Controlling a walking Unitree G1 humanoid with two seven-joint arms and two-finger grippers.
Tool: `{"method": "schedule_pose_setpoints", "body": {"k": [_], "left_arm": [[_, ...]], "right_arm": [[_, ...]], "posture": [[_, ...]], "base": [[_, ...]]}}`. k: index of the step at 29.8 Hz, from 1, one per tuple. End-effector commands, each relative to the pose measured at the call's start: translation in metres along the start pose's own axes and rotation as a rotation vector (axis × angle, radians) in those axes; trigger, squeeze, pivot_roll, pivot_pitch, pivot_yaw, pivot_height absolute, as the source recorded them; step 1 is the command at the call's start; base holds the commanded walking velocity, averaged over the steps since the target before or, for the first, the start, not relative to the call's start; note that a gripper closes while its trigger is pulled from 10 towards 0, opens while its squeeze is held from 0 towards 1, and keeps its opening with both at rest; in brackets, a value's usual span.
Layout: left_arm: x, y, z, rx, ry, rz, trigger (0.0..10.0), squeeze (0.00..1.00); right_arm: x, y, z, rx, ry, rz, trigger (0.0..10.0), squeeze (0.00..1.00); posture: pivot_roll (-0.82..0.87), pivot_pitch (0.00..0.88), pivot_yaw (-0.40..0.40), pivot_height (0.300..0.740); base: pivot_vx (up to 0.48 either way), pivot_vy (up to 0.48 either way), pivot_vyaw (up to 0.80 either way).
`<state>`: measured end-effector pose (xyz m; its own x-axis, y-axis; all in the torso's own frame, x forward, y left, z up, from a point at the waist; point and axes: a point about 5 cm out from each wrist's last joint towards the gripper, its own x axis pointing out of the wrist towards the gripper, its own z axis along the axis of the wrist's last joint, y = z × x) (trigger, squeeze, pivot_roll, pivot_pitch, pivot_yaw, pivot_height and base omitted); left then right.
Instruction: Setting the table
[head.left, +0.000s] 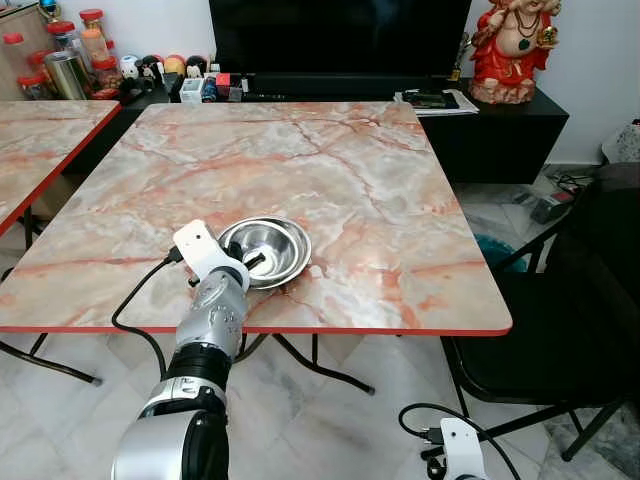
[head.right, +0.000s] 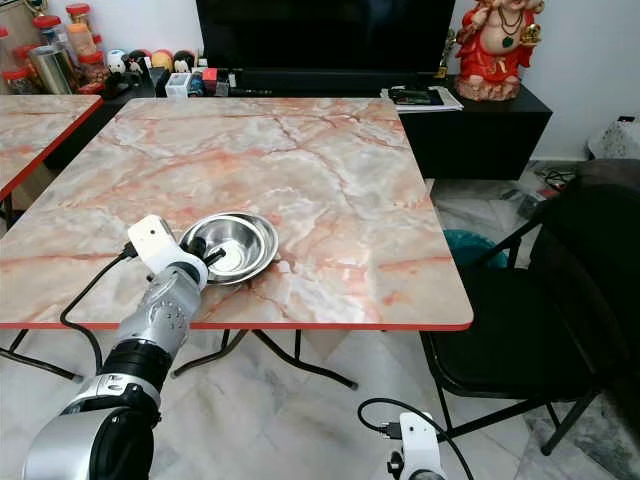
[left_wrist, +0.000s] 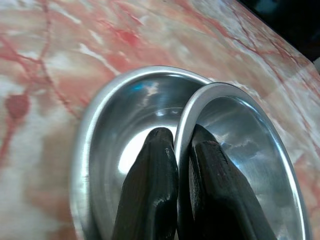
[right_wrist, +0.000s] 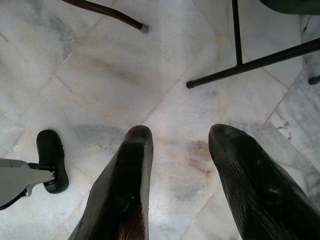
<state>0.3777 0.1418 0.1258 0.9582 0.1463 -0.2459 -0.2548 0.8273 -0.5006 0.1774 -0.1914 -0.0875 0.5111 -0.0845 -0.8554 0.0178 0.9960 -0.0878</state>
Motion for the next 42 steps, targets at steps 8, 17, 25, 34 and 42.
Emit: {"method": "schedule_pose_setpoints", "body": {"k": [8, 17, 25, 34, 42], "left_arm": [[0.0023, -0.0161, 0.0061, -0.011, -0.030, 0.018, 10.0, 0.00], [0.0043, -0.0122, 0.0118, -0.009, -0.055, 0.060, 10.0, 0.00], [0.0054, -0.0104, 0.0109, -0.019, -0.049, 0.087, 10.0, 0.00], [0.0061, -0.0120, 0.0088, -0.026, -0.037, 0.100, 10.0, 0.40], [0.0070, -0.0106, 0.0102, -0.021, -0.041, 0.119, 10.0, 0.00]], "right_arm": [[0.0001, 0.0008, 0.0010, 0.005, -0.005, 0.006, 10.0, 0.00], [0.0000, 0.0001, 0.0008, 0.007, -0.005, 0.004, 10.0, 0.00], [0.0002, 0.0017, 0.0016, 0.003, -0.006, 0.008, 10.0, 0.00], [0.0002, 0.0014, 0.0018, 0.007, -0.007, 0.006, 10.0, 0.00], [0.0002, 0.0011, 0.0020, 0.007, -0.007, 0.005, 10.0, 0.00]], "posture": [[-0.09, 0.000, 0.009, 0.740], [-0.08, 0.000, 0.008, 0.740], [-0.08, 0.000, 0.010, 0.740], [-0.09, 0.000, 0.012, 0.740], [-0.09, 0.000, 0.010, 0.740]], "base": [[0.000, 0.000, 0.00], [0.000, 0.000, 0.00], [0.000, 0.000, 0.00], [0.000, 0.000, 0.00], [0.000, 0.000, 0.00]]}}
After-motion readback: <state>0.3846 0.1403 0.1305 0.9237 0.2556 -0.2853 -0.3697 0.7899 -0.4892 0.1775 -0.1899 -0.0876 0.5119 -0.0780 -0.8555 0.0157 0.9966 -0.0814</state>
